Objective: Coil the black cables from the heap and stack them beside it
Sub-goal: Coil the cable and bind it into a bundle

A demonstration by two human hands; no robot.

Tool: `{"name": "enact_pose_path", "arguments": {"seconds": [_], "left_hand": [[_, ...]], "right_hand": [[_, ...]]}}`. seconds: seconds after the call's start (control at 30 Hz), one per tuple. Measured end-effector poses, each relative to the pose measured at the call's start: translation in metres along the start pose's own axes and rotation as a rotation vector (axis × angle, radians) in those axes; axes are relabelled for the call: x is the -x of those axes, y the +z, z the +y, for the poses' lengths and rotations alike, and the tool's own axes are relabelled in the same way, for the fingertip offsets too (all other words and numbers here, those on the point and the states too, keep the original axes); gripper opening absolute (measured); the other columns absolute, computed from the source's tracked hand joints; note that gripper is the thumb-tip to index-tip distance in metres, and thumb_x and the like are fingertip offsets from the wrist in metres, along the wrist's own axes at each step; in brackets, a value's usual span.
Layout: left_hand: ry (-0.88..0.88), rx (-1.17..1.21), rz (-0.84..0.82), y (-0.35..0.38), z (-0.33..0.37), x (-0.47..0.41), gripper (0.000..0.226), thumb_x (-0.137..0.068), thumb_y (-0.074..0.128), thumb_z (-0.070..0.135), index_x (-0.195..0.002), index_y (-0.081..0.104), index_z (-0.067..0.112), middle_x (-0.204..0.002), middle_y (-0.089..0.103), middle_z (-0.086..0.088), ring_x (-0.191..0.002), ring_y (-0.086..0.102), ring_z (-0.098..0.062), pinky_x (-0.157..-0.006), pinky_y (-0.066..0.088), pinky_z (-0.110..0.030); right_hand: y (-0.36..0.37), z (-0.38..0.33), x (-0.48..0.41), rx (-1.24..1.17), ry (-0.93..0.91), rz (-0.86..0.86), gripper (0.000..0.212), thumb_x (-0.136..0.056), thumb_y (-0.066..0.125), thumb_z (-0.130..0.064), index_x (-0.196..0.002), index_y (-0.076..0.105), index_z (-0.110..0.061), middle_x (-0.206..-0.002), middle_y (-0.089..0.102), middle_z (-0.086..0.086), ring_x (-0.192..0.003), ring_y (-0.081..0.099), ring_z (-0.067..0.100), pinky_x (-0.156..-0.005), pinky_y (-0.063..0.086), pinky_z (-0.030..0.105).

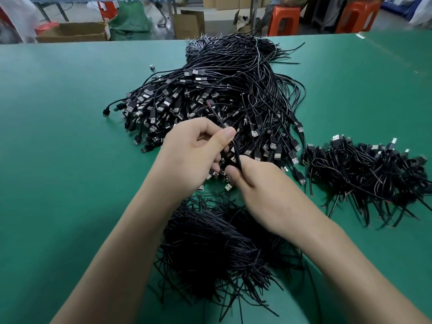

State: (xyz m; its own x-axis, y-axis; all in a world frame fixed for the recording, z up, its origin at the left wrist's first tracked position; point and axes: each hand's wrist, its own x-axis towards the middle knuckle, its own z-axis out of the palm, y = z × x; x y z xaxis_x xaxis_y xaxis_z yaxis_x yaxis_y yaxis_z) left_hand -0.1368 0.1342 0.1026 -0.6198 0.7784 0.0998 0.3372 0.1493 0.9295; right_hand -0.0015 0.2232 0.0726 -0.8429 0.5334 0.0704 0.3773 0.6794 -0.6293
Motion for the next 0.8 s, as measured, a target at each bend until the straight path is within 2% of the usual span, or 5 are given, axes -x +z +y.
{"name": "enact_pose_path", "arguments": {"seconds": [0.2, 0.27, 0.37, 0.5, 0.8], "left_hand": [[0.45, -0.583, 0.475, 0.011, 0.012, 0.01, 0.028, -0.098, 0.067, 0.026, -0.114, 0.055, 0.007, -0.118, 0.054, -0.01, -0.103, 0.053, -0.024, -0.09, 0.045, -0.041], [0.678, -0.823, 0.315, 0.014, 0.019, 0.012, 0.023, -0.103, 0.056, 0.023, -0.118, 0.063, 0.007, -0.123, 0.059, -0.012, -0.114, 0.053, -0.033, -0.099, 0.039, -0.046], [0.505, -1.073, -0.103, 0.02, 0.022, 0.015, 0.041, -0.11, 0.024, 0.032, -0.127, 0.061, 0.024, -0.126, 0.062, 0.005, -0.123, 0.055, -0.023, -0.12, 0.023, -0.04], [0.286, -1.144, -0.303, 0.027, 0.016, 0.015, 0.037, -0.112, 0.02, 0.042, -0.111, 0.053, 0.026, -0.109, 0.06, 0.007, -0.101, 0.062, -0.021, -0.089, 0.042, -0.034], [0.259, -0.944, -0.473, 0.016, 0.004, 0.007, 0.036, -0.105, 0.021, 0.052, -0.084, 0.039, 0.03, -0.082, 0.051, 0.008, -0.08, 0.053, -0.019, -0.075, 0.04, -0.037]], "right_hand": [[-0.007, 0.008, -0.005, 0.314, 0.031, 0.064, 0.041, -0.108, 0.031, -0.041, -0.073, 0.022, -0.022, -0.063, 0.046, 0.001, -0.055, 0.045, 0.023, -0.048, 0.026, 0.037], [-0.008, 0.011, -0.005, 0.4, 0.024, 0.037, 0.038, -0.108, 0.029, -0.041, -0.076, 0.023, -0.021, -0.063, 0.042, -0.002, -0.054, 0.04, 0.02, -0.048, 0.023, 0.038], [-0.013, 0.015, -0.004, 0.527, -0.052, 0.015, 0.021, -0.108, 0.028, -0.037, -0.094, 0.033, -0.021, -0.061, 0.033, -0.008, -0.05, 0.029, 0.014, -0.049, 0.022, 0.039], [-0.026, 0.022, -0.002, 0.591, -0.088, -0.127, 0.005, -0.107, 0.039, -0.024, -0.104, 0.043, -0.023, -0.066, 0.04, -0.009, -0.056, 0.04, 0.016, -0.051, 0.031, 0.038], [-0.046, 0.015, -0.005, 0.48, -0.158, -0.279, 0.026, -0.106, 0.037, -0.042, -0.089, 0.038, -0.023, -0.071, 0.044, -0.01, -0.061, 0.04, 0.006, -0.06, 0.029, 0.035]]}}
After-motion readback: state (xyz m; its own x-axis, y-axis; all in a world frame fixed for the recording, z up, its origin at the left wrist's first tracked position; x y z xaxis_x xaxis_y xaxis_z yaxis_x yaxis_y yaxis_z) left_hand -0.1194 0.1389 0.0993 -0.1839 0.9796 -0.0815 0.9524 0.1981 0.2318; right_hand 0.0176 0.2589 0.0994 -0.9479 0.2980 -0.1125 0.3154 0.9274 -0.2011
